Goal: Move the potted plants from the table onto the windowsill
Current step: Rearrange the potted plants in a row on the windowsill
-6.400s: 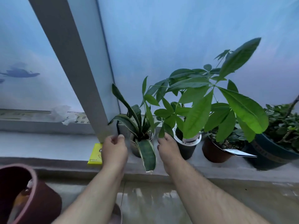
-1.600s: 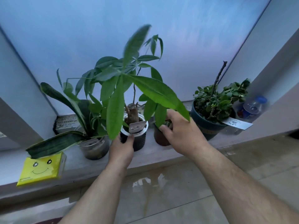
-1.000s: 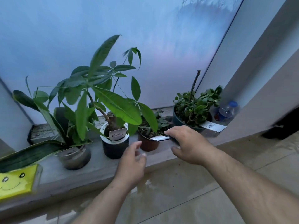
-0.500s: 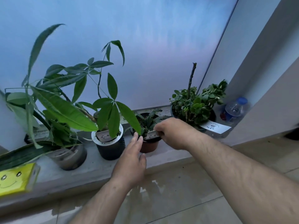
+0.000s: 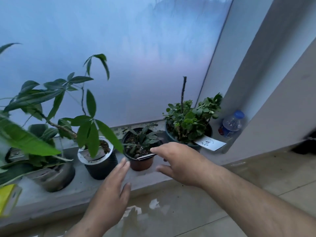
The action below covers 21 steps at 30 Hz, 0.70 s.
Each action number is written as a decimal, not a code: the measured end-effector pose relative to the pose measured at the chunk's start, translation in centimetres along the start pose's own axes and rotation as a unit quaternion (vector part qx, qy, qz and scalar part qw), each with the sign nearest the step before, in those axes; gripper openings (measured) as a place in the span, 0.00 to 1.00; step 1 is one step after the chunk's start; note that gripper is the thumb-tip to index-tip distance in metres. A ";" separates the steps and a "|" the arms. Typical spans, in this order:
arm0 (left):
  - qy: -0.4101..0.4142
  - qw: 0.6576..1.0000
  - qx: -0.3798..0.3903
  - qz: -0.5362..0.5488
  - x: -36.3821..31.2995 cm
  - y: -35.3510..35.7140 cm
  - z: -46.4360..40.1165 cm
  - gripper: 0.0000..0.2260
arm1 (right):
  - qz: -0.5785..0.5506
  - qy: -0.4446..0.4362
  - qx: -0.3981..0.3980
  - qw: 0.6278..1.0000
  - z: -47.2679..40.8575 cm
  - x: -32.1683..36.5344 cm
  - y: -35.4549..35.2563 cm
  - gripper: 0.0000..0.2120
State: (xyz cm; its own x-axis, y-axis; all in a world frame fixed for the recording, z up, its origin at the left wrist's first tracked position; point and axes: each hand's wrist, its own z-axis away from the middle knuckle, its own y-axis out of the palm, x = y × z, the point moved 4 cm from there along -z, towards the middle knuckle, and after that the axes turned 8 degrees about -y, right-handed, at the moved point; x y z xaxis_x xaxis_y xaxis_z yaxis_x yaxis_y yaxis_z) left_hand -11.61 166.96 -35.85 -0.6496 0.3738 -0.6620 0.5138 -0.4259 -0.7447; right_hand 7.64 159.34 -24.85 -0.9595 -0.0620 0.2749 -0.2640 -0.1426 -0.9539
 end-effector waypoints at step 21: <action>-0.296 0.852 -0.012 0.431 -19.9 9.3 -6.2 0.17 | 0.127 -0.026 -0.004 0.992 6.3 -15.0 -4.3 0.14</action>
State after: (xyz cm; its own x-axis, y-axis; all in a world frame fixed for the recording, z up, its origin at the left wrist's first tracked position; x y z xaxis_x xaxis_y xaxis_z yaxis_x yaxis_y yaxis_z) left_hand 9.52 160.68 -30.13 -0.1906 -0.5534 -0.8108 0.9500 -0.3122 -0.0103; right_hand 23.83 154.64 -24.13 -0.9887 -0.1466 0.0320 -0.0161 -0.1082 -0.9940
